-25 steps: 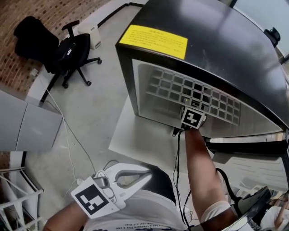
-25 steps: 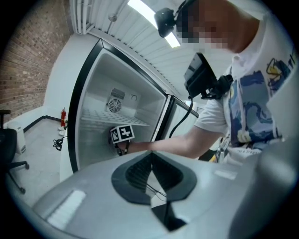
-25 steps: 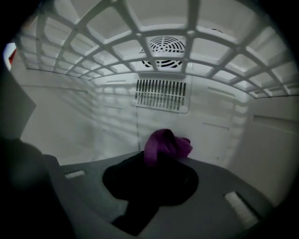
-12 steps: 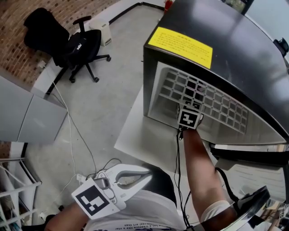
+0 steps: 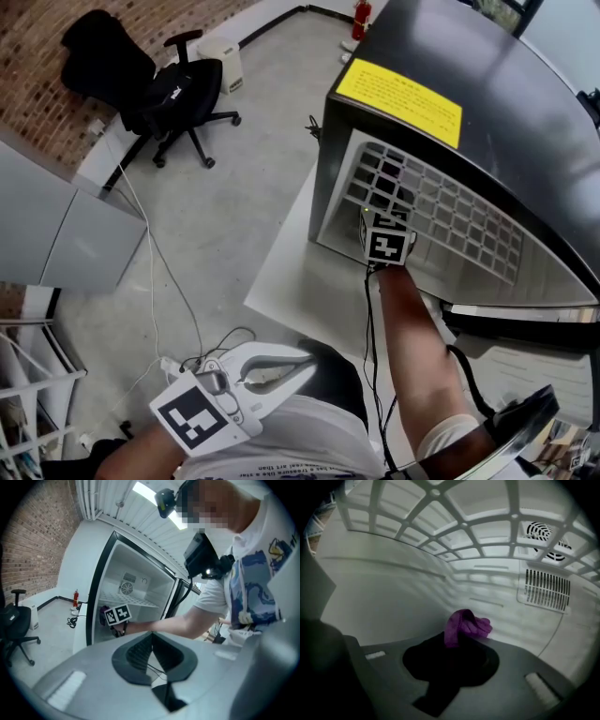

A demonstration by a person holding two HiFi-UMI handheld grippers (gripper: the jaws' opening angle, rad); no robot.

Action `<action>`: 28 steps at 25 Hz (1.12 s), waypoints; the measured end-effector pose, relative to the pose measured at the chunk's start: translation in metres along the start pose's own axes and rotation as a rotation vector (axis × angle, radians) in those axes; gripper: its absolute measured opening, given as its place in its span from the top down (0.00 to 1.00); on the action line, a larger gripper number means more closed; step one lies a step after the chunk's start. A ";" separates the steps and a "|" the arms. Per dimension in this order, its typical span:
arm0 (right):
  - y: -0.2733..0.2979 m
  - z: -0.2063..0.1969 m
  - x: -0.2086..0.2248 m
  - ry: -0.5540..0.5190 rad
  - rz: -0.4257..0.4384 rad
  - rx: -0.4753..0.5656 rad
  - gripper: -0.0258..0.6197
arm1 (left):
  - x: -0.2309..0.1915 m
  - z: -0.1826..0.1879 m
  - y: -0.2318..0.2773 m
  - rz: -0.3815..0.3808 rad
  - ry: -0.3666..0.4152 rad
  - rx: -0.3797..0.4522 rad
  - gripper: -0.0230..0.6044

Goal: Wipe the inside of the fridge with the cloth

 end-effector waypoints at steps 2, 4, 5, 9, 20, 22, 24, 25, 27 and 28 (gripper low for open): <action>0.000 0.001 -0.005 -0.010 0.028 0.007 0.84 | 0.001 0.000 0.000 0.002 -0.002 0.001 0.96; -0.001 0.003 -0.008 -0.014 0.043 0.013 0.84 | 0.002 -0.001 -0.001 0.000 0.001 0.000 0.96; -0.003 0.004 -0.009 -0.014 0.044 0.015 0.84 | 0.002 0.000 -0.001 -0.003 0.003 -0.001 0.96; -0.012 0.003 -0.004 -0.003 0.024 0.018 0.84 | 0.006 -0.001 -0.001 -0.018 -0.002 -0.001 0.96; -0.064 -0.007 0.033 0.059 -0.089 0.043 0.84 | 0.025 -0.004 0.001 -0.106 0.020 -0.009 0.96; -0.075 -0.008 0.043 0.074 -0.131 0.043 0.84 | 0.027 -0.003 -0.001 -0.125 0.022 -0.009 0.96; -0.088 -0.011 0.055 0.085 -0.181 0.039 0.84 | 0.030 -0.004 -0.002 -0.146 0.032 -0.016 0.96; -0.095 -0.013 0.062 0.093 -0.209 0.035 0.84 | 0.032 -0.004 -0.002 -0.158 0.037 -0.021 0.96; -0.108 -0.020 0.077 0.117 -0.264 0.022 0.84 | 0.037 -0.006 -0.001 -0.180 0.046 -0.026 0.96; -0.114 -0.025 0.085 0.132 -0.292 0.015 0.84 | 0.039 -0.007 0.000 -0.190 0.050 -0.029 0.96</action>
Point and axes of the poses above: the fingertips, and each gripper's own axes: y forward along the fingers, x to its right, z out of its top, the point moved 5 cm from there along -y, backward along the fingers, and after that the axes turned 1 degree about -y, right-handed, at the moved point
